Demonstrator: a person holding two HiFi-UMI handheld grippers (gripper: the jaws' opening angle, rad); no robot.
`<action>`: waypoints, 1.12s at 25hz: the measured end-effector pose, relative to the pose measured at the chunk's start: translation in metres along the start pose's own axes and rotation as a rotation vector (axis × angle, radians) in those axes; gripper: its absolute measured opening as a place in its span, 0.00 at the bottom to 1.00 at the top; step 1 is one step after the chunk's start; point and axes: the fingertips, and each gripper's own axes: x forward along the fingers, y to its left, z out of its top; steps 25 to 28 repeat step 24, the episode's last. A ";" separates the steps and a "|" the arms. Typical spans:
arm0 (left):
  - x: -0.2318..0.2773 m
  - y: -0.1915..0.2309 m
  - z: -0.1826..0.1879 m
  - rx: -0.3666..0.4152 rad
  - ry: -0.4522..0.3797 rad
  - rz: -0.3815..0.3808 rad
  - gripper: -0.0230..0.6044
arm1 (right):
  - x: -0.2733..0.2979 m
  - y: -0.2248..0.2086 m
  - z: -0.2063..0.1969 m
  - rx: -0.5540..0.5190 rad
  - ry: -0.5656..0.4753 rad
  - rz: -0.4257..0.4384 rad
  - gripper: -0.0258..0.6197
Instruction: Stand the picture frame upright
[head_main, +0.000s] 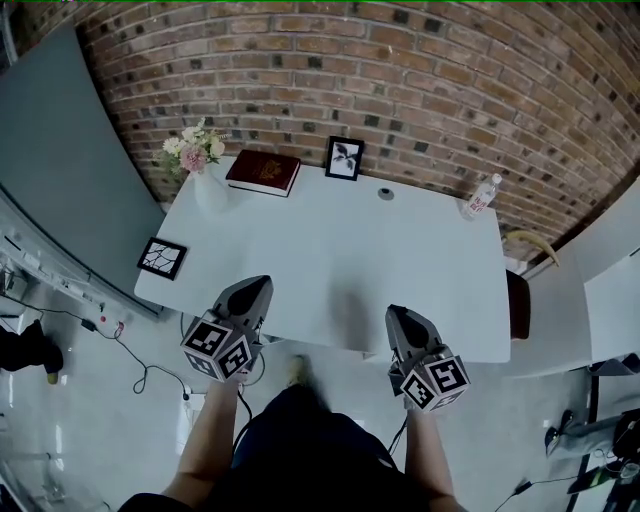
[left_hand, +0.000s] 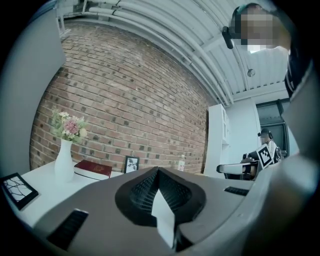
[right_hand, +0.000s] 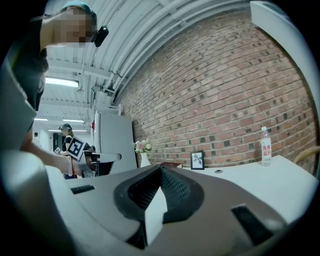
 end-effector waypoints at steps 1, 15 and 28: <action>-0.004 -0.003 -0.001 0.001 -0.001 0.001 0.04 | -0.004 0.003 0.000 -0.001 -0.001 0.002 0.04; -0.050 -0.027 0.001 0.021 -0.021 0.003 0.04 | -0.038 0.041 0.000 -0.014 -0.024 0.023 0.04; -0.069 -0.038 0.000 0.019 -0.025 0.004 0.04 | -0.056 0.055 -0.004 0.003 -0.031 0.030 0.04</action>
